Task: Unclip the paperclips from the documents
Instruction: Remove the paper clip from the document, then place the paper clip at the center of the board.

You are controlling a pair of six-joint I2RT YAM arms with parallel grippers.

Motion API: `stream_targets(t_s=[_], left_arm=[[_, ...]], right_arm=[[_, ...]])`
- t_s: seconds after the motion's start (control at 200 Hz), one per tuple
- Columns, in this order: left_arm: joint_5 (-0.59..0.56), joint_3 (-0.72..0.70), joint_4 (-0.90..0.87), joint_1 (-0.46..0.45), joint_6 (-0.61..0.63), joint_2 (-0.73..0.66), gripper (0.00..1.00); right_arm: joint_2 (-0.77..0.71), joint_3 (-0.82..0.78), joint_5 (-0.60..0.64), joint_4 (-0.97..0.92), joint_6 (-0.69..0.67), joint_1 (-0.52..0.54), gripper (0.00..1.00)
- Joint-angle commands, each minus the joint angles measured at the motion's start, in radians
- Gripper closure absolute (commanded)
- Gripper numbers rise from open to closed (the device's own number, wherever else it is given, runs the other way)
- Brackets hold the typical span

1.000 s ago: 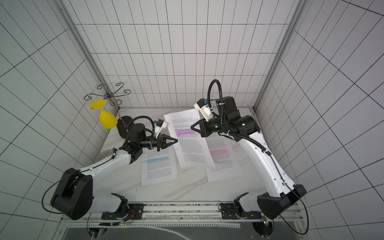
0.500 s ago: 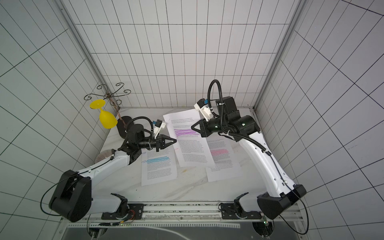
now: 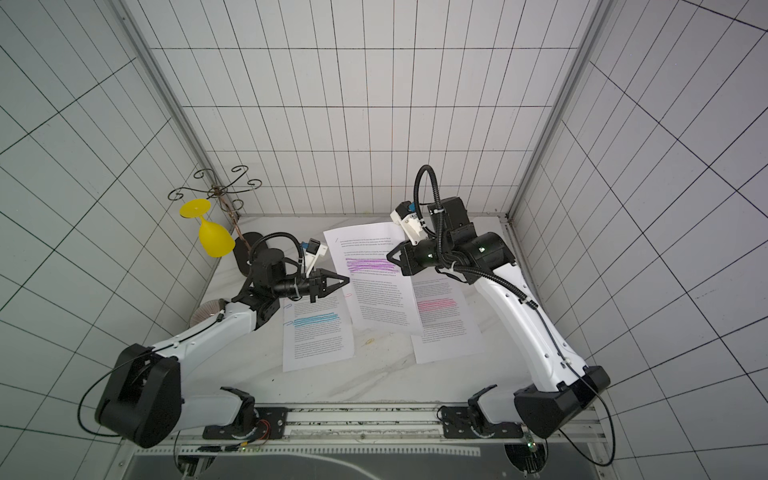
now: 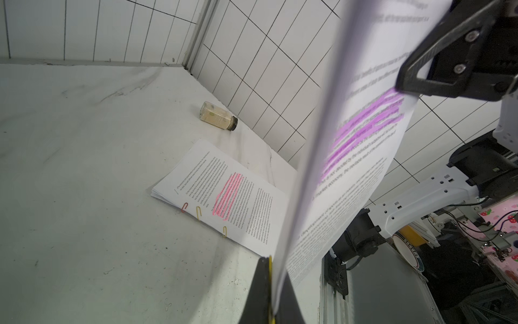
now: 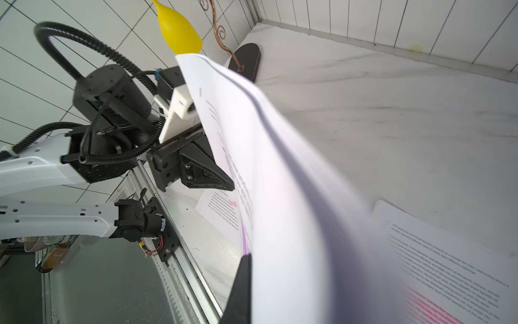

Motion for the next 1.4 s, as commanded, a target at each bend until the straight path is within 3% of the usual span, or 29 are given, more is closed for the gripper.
stream_targets(t_s=[0.0, 0.34, 0.465, 0.575, 0.695, 0.855, 1.074, 1.254, 1.394], left_arm=[[-0.136, -0.054, -0.167, 0.071, 0.03, 0.004, 1.0], [-0.161, -0.075, -0.257, 0.079, 0.079, 0.016, 1.0], [-0.223, -0.055, -0.374, 0.048, 0.134, 0.023, 1.0], [-0.354, -0.023, -0.537, -0.071, 0.174, 0.044, 1.0], [-0.464, 0.027, -0.684, -0.244, 0.136, 0.125, 1.0], [-0.529, 0.054, -0.696, -0.442, 0.084, 0.194, 1.0], [-0.565, 0.085, -0.696, -0.551, 0.058, 0.255, 1.0], [-0.569, 0.091, -0.682, -0.576, 0.06, 0.281, 0.9], [-0.564, 0.09, -0.672, -0.584, 0.058, 0.287, 0.56]], right_arm=[[-0.05, -0.053, 0.117, -0.02, 0.013, -0.072, 1.0], [-0.058, -0.079, 0.097, 0.009, 0.01, -0.135, 1.0], [-0.059, -0.097, 0.102, 0.023, 0.015, -0.138, 1.0], [-0.047, -0.106, 0.117, 0.037, 0.021, -0.14, 1.0], [-0.021, -0.112, 0.136, 0.054, 0.029, -0.145, 1.0], [0.005, -0.117, 0.154, 0.083, 0.041, -0.154, 1.0], [0.011, -0.14, 0.161, 0.1, 0.041, -0.164, 1.0], [-0.003, -0.173, 0.156, 0.11, 0.037, -0.172, 1.0], [-0.001, -0.183, 0.149, 0.115, 0.039, -0.174, 1.0]])
